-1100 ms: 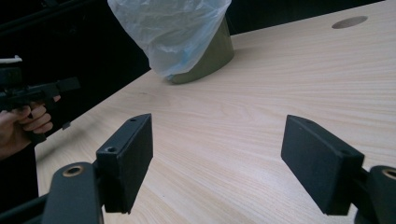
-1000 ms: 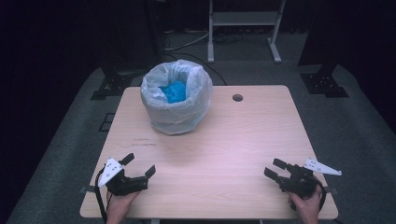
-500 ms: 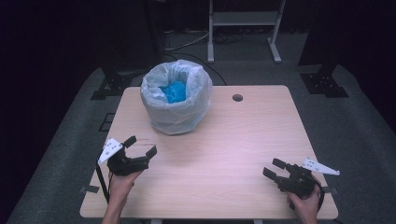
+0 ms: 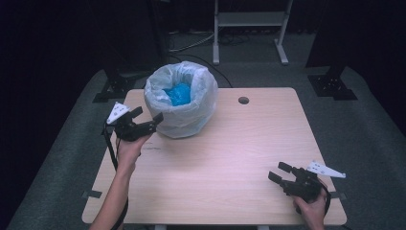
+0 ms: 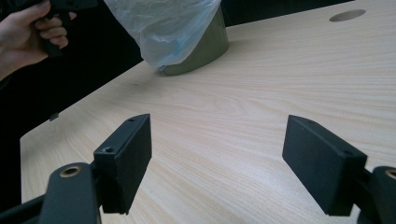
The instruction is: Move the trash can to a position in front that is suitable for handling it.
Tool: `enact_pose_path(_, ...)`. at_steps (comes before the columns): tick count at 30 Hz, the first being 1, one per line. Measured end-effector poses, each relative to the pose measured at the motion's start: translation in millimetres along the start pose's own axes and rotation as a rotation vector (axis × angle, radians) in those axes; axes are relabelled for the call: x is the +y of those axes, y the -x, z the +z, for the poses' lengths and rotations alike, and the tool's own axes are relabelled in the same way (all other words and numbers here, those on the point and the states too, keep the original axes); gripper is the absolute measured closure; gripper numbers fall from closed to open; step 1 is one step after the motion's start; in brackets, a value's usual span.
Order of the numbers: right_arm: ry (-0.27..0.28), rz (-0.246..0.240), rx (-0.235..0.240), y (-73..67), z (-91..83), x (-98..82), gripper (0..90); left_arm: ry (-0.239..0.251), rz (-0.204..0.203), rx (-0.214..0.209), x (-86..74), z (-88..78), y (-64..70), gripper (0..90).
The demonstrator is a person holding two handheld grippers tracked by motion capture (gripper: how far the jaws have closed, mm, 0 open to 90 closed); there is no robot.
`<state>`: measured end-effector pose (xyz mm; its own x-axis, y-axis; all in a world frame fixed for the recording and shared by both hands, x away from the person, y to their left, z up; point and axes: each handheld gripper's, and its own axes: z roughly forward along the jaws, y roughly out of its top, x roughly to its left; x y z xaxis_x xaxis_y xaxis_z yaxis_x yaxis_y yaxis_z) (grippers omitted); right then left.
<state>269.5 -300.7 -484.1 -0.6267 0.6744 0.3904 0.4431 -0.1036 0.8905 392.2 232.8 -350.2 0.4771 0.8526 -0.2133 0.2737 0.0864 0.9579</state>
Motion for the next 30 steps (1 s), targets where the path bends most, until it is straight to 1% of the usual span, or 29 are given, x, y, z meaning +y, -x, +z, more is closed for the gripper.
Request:
enact_pose_path(1,0.000,0.003,0.000,0.2,0.0,-0.2,22.8,-0.001,-0.004,0.008,2.9,4.5,-0.6,4.1)
enact_pose_path(3,-0.001,0.001,0.000,1.0,0.0,-0.6,22.8,-0.007,-0.027,0.016,8.4,14.6,-1.9,4.4)
enact_pose_path(4,-0.002,0.005,0.000,1.6,-0.1,-0.9,22.8,-0.023,-0.036,0.043,11.8,22.5,-2.2,4.8)
enact_pose_path(5,-0.002,0.005,0.000,1.6,-0.1,-0.9,22.8,-0.023,-0.036,0.043,11.8,22.5,-2.2,5.0)
enact_pose_path(6,-0.003,0.005,0.000,2.1,0.0,-0.9,22.8,-0.033,-0.039,0.057,13.6,26.4,-3.3,5.0)
enact_pose_path(9,0.000,0.000,-0.007,2.9,-0.6,-0.5,22.8,-0.032,-0.088,0.092,16.7,35.6,-6.4,5.0)
enact_pose_path(11,0.005,0.002,-0.007,2.4,-1.7,-0.3,22.8,-0.048,-0.105,0.111,17.4,40.7,-9.2,4.9)
enact_pose_path(13,0.011,0.000,-0.009,2.3,-2.5,0.1,22.9,-0.067,-0.106,0.137,17.0,44.6,-10.9,5.0)
enact_pose_path(15,0.009,-0.005,-0.011,2.3,-2.4,0.2,22.9,-0.088,-0.110,0.152,16.4,48.6,-12.5,5.2)
enact_pose_path(16,0.007,-0.010,-0.015,2.3,-2.3,0.3,22.9,-0.094,-0.111,0.158,16.3,49.7,-12.9,7.1)
enact_pose_path(17,0.006,-0.011,-0.016,2.4,-2.3,0.3,22.9,-0.101,-0.115,0.161,16.3,50.6,-13.5,9.7)
enact_pose_path(18,0.006,-0.011,-0.015,2.4,-2.4,0.3,22.9,-0.106,-0.128,0.159,16.2,51.2,-14.5,11.5)
enact_pose_path(20,0.007,-0.011,-0.015,2.2,-2.4,0.5,22.9,-0.113,-0.173,0.156,16.0,52.4,-17.3,13.8)
enact_pose_path(21,0.005,-0.010,-0.014,1.7,-2.2,0.5,22.9,-0.115,-0.186,0.149,16.3,52.5,-18.3,18.7)
enact_pose_path(22,0.005,-0.010,-0.014,1.7,-2.2,0.5,22.9,-0.115,-0.185,0.143,16.8,52.5,-18.9,18.7)
enact_pose_path(25,0.003,-0.017,-0.013,0.8,-1.6,0.4,22.9,-0.131,-0.183,0.145,19.5,52.4,-18.1,24.6)
enact_pose_path(28,-0.003,-0.025,-0.013,-0.6,-0.9,0.4,23.0,-0.150,-0.183,0.158,22.6,51.5,-17.4,30.4)
enact_pose_path(30,-0.004,-0.026,-0.013,-0.8,-0.9,0.5,23.0,-0.158,-0.182,0.165,25.2,49.8,-17.9,32.1)
